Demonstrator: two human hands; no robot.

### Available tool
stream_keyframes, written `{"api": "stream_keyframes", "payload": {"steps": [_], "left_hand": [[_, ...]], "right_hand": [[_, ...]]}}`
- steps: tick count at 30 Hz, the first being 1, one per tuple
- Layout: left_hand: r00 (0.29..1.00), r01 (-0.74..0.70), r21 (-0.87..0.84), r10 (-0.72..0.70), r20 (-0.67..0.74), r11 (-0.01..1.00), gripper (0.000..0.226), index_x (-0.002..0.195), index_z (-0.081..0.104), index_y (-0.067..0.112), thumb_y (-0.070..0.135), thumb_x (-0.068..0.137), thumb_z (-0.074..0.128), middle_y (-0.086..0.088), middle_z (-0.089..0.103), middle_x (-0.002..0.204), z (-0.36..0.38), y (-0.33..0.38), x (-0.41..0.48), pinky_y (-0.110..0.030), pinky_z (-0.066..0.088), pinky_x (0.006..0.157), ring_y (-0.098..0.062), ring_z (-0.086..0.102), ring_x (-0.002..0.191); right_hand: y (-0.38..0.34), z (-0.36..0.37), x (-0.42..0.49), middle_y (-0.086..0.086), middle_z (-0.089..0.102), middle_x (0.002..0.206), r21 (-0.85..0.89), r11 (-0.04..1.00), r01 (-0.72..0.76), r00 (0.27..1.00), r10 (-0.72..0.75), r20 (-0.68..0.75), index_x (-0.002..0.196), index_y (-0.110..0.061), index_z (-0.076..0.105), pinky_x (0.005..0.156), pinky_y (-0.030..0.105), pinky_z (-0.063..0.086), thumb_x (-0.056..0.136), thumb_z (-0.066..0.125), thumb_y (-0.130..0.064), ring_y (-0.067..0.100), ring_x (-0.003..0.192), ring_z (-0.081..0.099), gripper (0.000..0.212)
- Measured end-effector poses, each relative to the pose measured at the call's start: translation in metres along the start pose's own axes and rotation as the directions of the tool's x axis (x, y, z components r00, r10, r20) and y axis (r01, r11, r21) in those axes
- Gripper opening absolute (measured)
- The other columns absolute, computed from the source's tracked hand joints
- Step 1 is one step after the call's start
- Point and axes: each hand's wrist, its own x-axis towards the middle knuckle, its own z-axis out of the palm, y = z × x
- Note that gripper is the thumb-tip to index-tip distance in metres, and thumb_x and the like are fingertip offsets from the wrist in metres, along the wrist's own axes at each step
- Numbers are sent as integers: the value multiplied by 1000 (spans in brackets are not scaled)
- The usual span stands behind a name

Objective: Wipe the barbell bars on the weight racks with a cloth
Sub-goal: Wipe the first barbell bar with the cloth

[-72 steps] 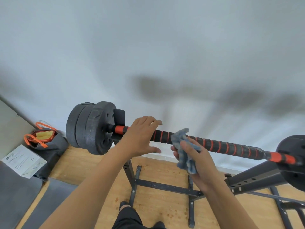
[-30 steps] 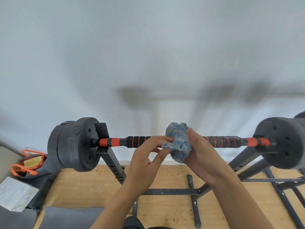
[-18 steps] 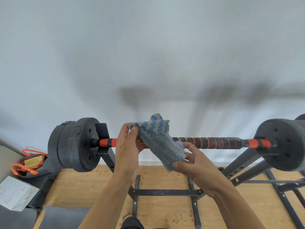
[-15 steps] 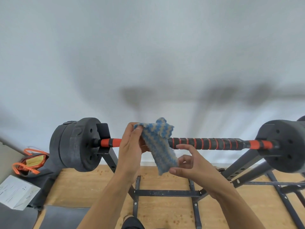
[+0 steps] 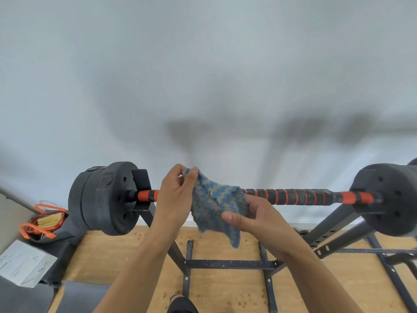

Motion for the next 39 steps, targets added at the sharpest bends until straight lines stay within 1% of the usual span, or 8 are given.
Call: {"api": "stream_keyframes", "payload": {"steps": [8,12,16,20,24,28,31,39], "left_hand": [[947,318,-84,-311,86,944,31,116,59,23,51,102,57,-13,75,101,-1,-32,-16,-30,60,62,-26,75,77],[959,252,-170,-222,177,953,42,131,51,39,33,95,74,-1,76,99,-3,-47,-35,-34,61,88,-17,76,96],[991,102,96,-109,77,990,26,109,59,50,35,95,74,15,69,102,2,-52,-47,-24,57,79,-6,70,93],[993,-64,70,57,105,995,12,104,69,36,25,102,66,14,72,104,8,-36,-58,-23,58,80,-7,69,99],[930,147,-269,-40,366,952,33,126,65,19,40,101,56,-2,75,115,14,-21,-66,-35,60,93,-21,73,109],[940,247,-306,-151,305,919,43,129,64,17,42,93,59,-2,78,113,14,-31,-62,-32,61,87,-23,74,108],[943,279,-292,-202,266,915,41,125,68,17,43,97,53,-4,78,109,14,-39,-61,-37,62,90,-22,75,105],[957,-105,124,67,282,987,19,96,69,26,32,107,55,9,70,86,13,-37,-70,-34,58,71,-13,66,81]], "right_hand": [[2,-4,-11,4,78,101,6,1000,-2,999,3,-53,108,-24,76,76,36,58,92,73,-26,22,92,75,17],[3,-8,-15,4,77,93,-129,992,12,990,-30,-136,106,-25,74,80,55,60,99,64,-32,27,87,74,14],[0,-11,-17,-1,76,100,-143,990,12,984,-37,-172,110,-24,65,82,49,61,99,64,-30,17,93,74,13],[-6,-8,-18,-11,71,104,-412,909,62,978,-138,-157,115,-33,61,80,34,60,94,70,-33,8,94,70,22],[-21,10,-24,-30,46,113,-646,738,194,978,-199,67,116,-46,67,80,6,42,93,63,-51,-8,105,53,24],[-23,8,-22,-29,47,118,-650,747,139,990,-108,88,105,-42,72,78,14,46,101,44,-52,-7,102,54,30],[-16,5,-18,-22,64,101,-586,807,71,984,-154,-92,95,-37,67,77,23,55,97,56,-48,-2,97,62,16],[5,6,1,-12,70,87,-432,900,-52,971,-55,-232,86,-28,66,72,38,61,89,69,-52,8,82,67,24]]}}
